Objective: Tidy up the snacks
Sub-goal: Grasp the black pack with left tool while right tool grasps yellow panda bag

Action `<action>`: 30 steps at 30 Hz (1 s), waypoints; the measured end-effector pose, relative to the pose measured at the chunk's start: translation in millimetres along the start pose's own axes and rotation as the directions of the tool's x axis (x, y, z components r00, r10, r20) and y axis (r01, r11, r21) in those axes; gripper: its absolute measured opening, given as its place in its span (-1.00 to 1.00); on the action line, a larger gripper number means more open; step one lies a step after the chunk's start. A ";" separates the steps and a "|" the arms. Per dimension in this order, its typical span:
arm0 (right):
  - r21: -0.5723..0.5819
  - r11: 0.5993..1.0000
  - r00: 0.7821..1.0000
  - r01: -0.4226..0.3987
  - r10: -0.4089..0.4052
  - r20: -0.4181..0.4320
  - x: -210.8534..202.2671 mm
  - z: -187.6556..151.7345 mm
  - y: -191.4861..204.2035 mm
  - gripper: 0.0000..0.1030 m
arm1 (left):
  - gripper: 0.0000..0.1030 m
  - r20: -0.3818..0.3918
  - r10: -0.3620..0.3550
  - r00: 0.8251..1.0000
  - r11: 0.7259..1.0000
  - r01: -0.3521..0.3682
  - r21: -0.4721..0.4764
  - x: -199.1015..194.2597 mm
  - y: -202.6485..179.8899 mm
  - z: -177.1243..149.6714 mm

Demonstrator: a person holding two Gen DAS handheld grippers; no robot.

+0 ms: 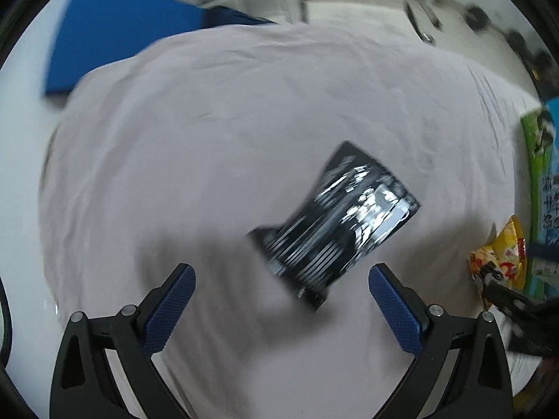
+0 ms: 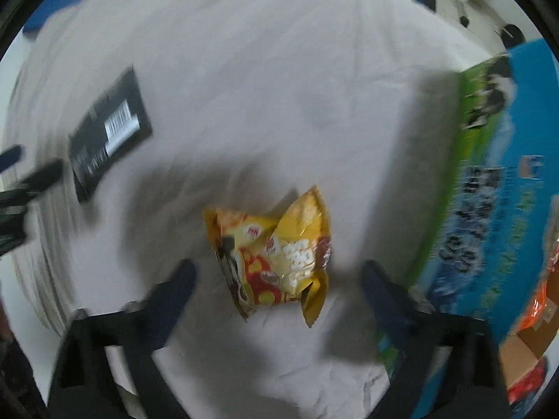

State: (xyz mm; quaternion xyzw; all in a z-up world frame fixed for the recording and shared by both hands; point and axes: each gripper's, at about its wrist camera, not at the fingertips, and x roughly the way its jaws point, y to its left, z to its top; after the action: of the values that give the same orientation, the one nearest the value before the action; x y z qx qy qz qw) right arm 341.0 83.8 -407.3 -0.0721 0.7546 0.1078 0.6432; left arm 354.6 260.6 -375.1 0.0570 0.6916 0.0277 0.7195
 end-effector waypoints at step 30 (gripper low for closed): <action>-0.061 0.997 0.996 0.042 -0.046 -0.080 57.6 -4.7 57.8 0.34 | 0.08 -0.102 -0.133 0.986 0.963 0.104 -0.250 53.8 -16.6 -45.3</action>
State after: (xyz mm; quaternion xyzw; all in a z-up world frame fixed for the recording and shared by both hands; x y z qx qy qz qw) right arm 312.9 140.2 -459.3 -0.1122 0.7747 0.1131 0.6119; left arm 310.9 252.5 -432.2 -0.0751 0.7265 0.0723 0.6793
